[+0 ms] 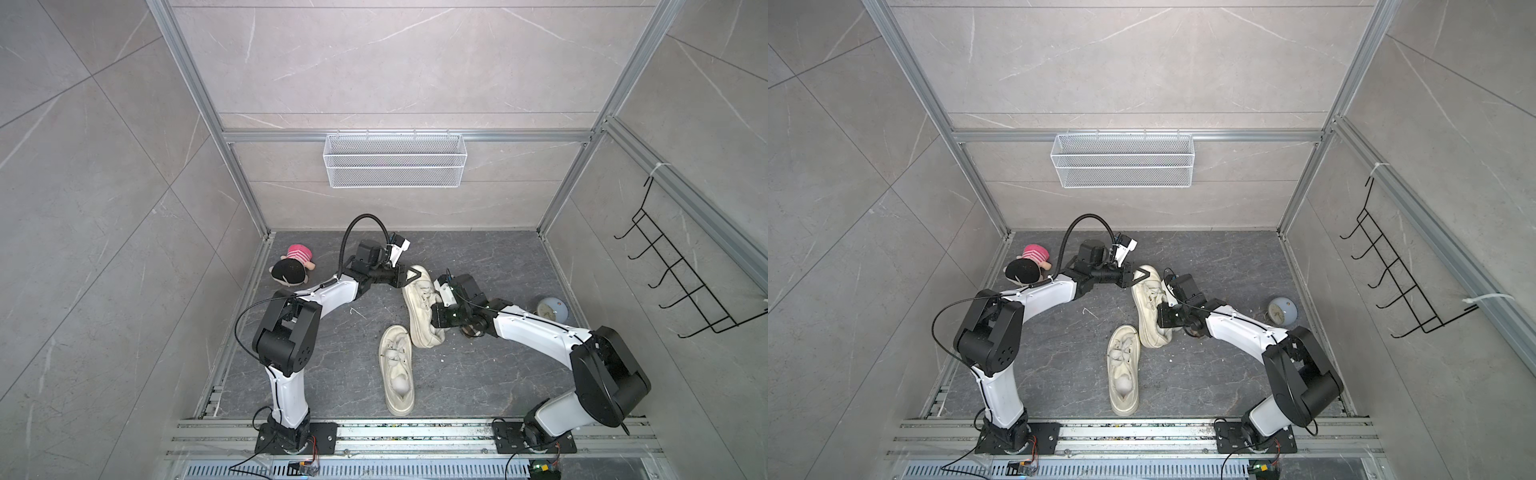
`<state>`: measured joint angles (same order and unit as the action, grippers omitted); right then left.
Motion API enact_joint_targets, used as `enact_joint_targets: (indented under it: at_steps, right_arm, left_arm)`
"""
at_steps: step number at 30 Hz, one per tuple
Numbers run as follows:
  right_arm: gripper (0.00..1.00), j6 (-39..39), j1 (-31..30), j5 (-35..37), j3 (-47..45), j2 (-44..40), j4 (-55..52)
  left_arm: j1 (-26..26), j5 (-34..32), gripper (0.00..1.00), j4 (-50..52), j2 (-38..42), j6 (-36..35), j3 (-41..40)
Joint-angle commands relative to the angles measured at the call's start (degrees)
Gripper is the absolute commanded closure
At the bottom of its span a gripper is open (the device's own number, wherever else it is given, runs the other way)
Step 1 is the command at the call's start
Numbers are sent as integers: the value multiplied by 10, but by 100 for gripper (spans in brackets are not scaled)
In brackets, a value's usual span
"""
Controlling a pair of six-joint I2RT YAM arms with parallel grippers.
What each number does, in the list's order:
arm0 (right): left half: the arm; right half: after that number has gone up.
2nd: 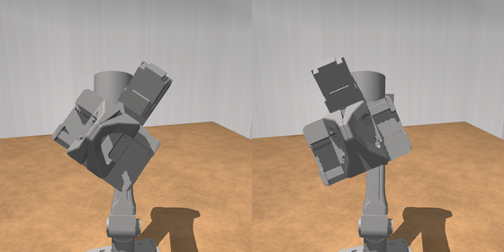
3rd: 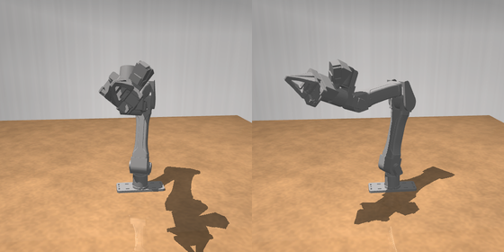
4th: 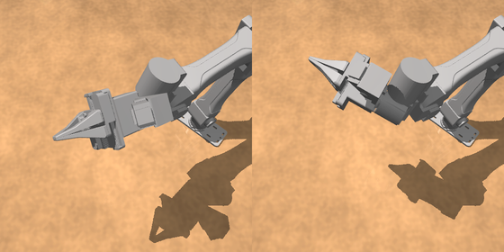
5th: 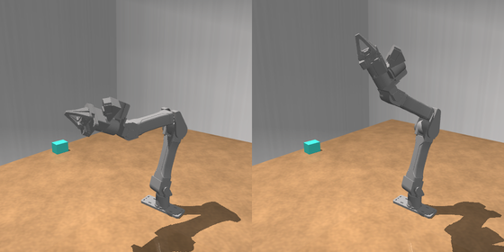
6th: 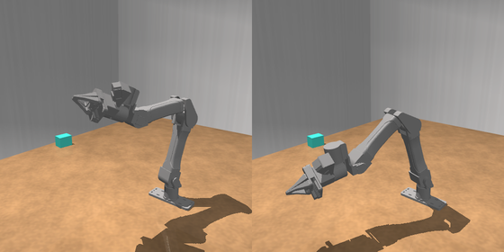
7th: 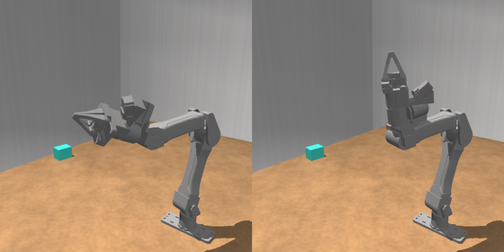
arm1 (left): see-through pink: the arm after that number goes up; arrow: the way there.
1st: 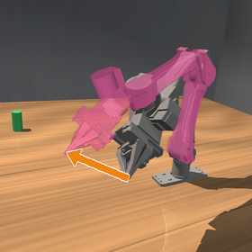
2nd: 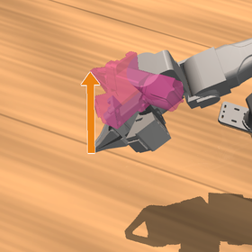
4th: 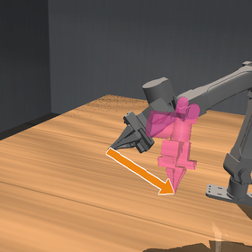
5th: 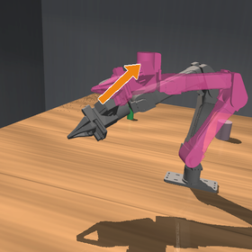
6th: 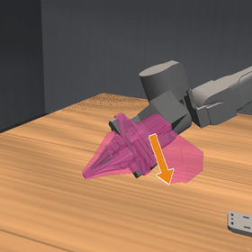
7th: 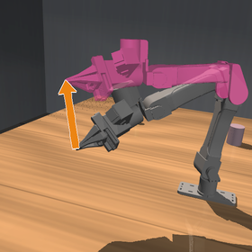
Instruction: Remove the insole from the shoe
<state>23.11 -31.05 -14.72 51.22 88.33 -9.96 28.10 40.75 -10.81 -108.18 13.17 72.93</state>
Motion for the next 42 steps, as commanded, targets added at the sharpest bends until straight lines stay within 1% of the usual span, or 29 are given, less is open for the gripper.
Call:
enact_joint_targets:
  at_steps: [1, 6, 11, 12, 14, 16, 18, 20, 24, 30, 32, 36, 37, 42]
  right_arm:
    - [58, 4, 30, -25, -13, 26, 7]
    - [56, 3, 35, -41, -18, 48, 21]
    - [55, 6, 36, -71, -28, 74, 56]
    - [55, 6, 37, -65, -29, 76, 57]
    - [54, 4, 37, -31, -34, 75, 49]
    - [51, -1, 38, 22, -40, 60, 35]
    - [48, -11, 40, 57, -39, 46, 16]
    - [45, -19, 44, 61, -39, 39, 7]
    - [44, -24, 51, 26, -43, 49, 16]
    - [41, -32, 51, 60, -46, 39, 3]
    - [39, -35, 52, 46, -51, 37, 8]
    - [39, -20, 55, -62, -71, 59, 86]
    - [39, -13, 54, -79, -75, 67, 104]
    - [39, 17, 54, -117, -92, 97, 193]
  left_arm:
    - [10, 61, 100, 15, 18, -36, 18]
    - [14, 66, 100, 15, 18, -37, 23]
    - [19, 72, 100, 15, 18, -37, 28]
    - [20, 73, 100, 15, 18, -37, 28]
    - [21, 72, 100, 18, 19, -37, 30]
    - [22, 71, 100, 19, 21, -38, 31]
    - [23, 73, 100, 22, 23, -42, 30]
    - [24, 74, 100, 23, 25, -47, 29]
    - [28, 88, 100, 22, 27, -62, 30]
    - [36, 92, 100, 26, 32, -90, 26]
    - [36, 95, 100, 26, 34, -96, 24]
    - [43, 107, 100, 8, 38, -113, 18]
    - [45, 110, 100, 6, 37, -117, 18]
    - [55, 129, 100, -6, 33, -131, 17]
